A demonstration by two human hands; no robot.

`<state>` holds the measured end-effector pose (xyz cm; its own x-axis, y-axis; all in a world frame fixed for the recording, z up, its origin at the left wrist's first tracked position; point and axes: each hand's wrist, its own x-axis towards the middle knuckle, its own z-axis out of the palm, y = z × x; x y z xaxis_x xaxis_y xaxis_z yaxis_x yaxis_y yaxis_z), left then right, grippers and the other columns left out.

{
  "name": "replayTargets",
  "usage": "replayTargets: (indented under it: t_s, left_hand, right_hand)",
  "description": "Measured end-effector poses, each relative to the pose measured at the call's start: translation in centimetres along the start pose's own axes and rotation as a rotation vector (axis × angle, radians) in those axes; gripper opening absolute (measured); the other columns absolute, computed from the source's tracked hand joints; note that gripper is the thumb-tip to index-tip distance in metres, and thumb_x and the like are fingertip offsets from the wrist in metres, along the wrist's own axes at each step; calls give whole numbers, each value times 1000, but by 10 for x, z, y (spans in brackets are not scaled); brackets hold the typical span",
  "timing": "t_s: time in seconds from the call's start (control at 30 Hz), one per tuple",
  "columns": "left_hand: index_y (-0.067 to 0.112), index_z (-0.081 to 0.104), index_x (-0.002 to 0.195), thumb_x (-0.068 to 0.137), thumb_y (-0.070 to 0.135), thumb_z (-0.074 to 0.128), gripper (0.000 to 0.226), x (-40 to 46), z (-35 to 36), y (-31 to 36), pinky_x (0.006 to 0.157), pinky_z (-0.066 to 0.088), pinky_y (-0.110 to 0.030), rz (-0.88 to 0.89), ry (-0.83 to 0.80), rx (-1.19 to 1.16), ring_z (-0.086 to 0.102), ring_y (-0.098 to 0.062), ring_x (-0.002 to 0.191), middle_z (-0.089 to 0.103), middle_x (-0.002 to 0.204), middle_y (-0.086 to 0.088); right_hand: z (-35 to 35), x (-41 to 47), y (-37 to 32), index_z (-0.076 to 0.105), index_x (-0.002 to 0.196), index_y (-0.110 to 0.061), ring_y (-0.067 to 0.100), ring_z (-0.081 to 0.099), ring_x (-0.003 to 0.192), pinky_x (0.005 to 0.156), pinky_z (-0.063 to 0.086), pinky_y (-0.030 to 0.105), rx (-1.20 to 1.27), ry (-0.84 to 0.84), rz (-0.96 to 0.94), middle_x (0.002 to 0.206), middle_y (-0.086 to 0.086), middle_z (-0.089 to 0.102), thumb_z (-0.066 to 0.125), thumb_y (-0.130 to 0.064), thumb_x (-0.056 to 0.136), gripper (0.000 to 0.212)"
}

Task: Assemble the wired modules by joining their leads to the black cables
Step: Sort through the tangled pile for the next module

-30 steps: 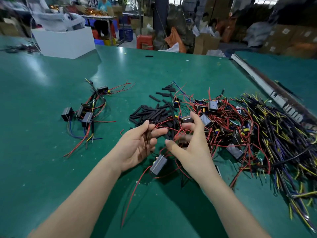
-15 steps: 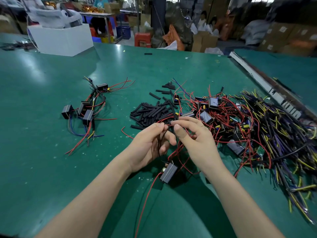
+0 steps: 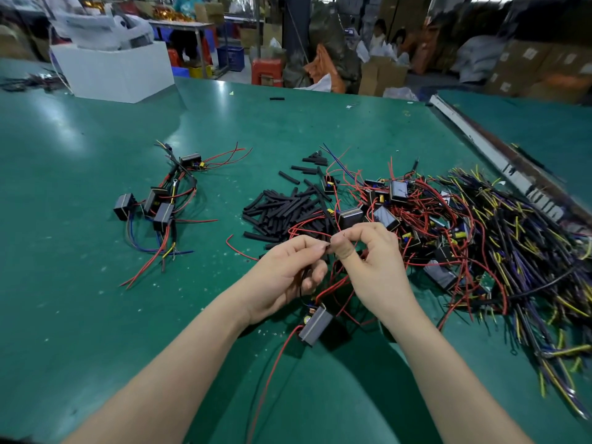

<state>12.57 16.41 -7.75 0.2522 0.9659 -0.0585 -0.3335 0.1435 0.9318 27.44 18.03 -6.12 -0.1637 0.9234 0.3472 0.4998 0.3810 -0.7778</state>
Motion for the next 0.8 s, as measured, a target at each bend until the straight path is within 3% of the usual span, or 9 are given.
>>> replayTargets:
  t_s: [0.1, 0.2, 0.3, 0.4, 0.47, 0.6, 0.7, 0.8]
  left_hand:
    - [13, 55, 85, 96, 14, 50, 12, 1, -2, -1, 42, 37, -13, 7, 31, 76, 44, -5, 44, 54, 56, 3]
    - [11, 54, 87, 97, 11, 49, 11, 1, -3, -1, 40, 37, -15, 9, 61, 80, 46, -5, 42, 55, 55, 4]
    - [11, 56, 89, 97, 11, 47, 13, 1, -5, 2, 39, 37, -15, -4, 122, 12, 46, -5, 42, 55, 55, 4]
    - [10, 54, 91, 98, 11, 46, 11, 4, -6, 4, 40, 37, -15, -9, 159, -86, 46, -7, 44, 55, 57, 3]
    - [10, 52, 92, 99, 11, 44, 10, 6, -7, 4, 41, 39, -16, -18, 181, -132, 47, -7, 46, 55, 58, 4]
    - [12, 52, 92, 100, 11, 43, 12, 8, -9, 3, 43, 42, -15, -55, 205, -200, 50, -6, 47, 56, 59, 4]
    - [12, 54, 92, 99, 12, 45, 11, 10, -12, 4, 45, 43, -16, -79, 201, -253, 51, -6, 51, 58, 62, 3]
    - [12, 56, 94, 99, 12, 46, 11, 11, -15, 2, 46, 44, -17, -81, 194, -258, 52, -6, 53, 59, 66, 3]
  right_hand:
    - [3, 2, 2, 59, 88, -23, 19, 39, 110, 87, 25, 21, -101, -47, 44, 101, 0, 52, 54, -36, 94, 15]
    - [-6, 6, -3, 58, 87, -30, 16, 46, 113, 97, 34, 25, -40, -149, 114, 102, -10, 55, 60, -38, 91, 9]
    - [-33, 17, -19, 61, 100, -36, -6, 57, 98, 79, 41, 10, 225, -226, 224, 108, -14, 62, 68, -44, 82, 21]
    - [-55, 47, -28, 62, 97, -31, 1, 62, 85, 75, 42, 20, 281, -57, 203, 95, -12, 65, 68, -33, 87, 12]
    - [-51, 76, -33, 64, 97, -28, 10, 60, 92, 83, 45, 26, 30, -52, 105, 94, -8, 66, 66, -26, 89, 9]
    - [-9, 124, -38, 69, 109, -24, 15, 59, 106, 91, 41, 23, -475, -379, -96, 103, -6, 66, 60, -24, 91, 20]
    - [20, 143, -26, 66, 115, -29, 24, 54, 118, 96, 38, 38, -973, -475, -255, 121, -1, 64, 53, -18, 92, 29]
    - [37, 153, -13, 62, 121, -33, 24, 51, 123, 98, 34, 41, -1156, -541, -301, 128, 0, 60, 52, -16, 93, 34]
